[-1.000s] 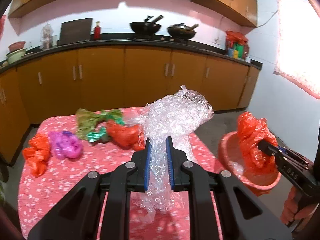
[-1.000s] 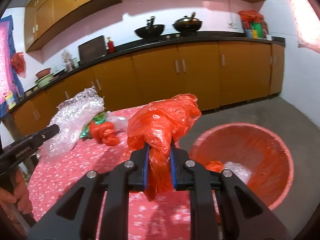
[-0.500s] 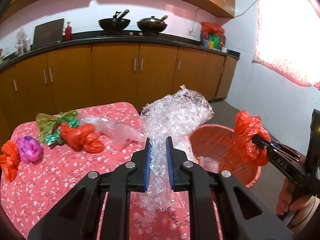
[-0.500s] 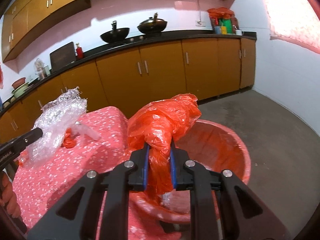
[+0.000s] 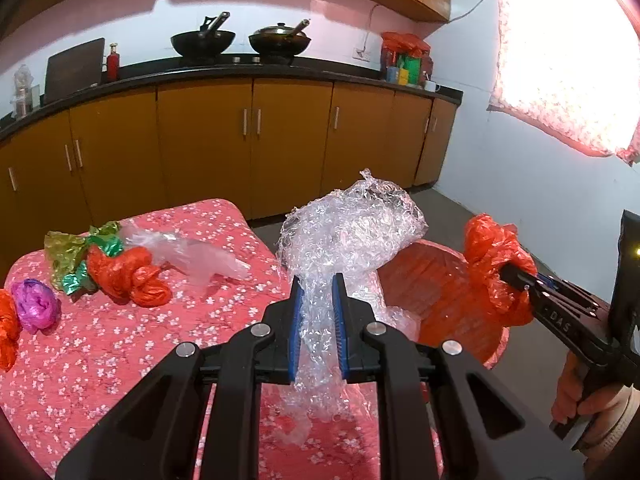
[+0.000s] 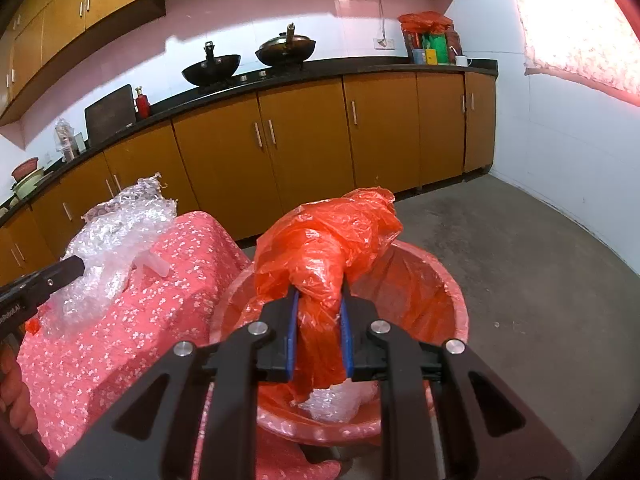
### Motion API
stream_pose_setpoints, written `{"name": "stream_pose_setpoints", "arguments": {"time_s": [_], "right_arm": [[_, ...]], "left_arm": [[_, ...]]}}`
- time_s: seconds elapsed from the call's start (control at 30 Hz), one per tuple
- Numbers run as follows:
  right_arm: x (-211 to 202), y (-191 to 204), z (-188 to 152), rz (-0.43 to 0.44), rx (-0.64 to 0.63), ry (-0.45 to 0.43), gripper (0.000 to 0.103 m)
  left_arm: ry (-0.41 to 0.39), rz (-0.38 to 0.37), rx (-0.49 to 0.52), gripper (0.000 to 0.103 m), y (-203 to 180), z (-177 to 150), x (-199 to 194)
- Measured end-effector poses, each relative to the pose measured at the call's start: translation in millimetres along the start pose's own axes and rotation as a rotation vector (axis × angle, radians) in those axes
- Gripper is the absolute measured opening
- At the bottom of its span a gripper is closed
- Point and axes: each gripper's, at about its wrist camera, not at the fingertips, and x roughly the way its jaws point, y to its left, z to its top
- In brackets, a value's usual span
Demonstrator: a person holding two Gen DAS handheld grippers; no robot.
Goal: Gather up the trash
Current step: 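Carry the red bag and bubble wrap over the orange basket and open both grippers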
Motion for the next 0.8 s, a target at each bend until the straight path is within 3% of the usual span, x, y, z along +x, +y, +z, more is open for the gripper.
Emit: {"name": "stream_pose_setpoints", "arguments": {"time_s": [0.5,0.8], "right_arm": [[17,-28,-6,-0.083,-0.005,0.044,0.018],[32,-37,-8,-0.091,-0.014,0.066,0.018]], "left_arm": [[0.068,-0.066,-0.005,0.014,-37,0,50],[0.116,-0.102,0.022,0.014,-58,-2,88]]}}
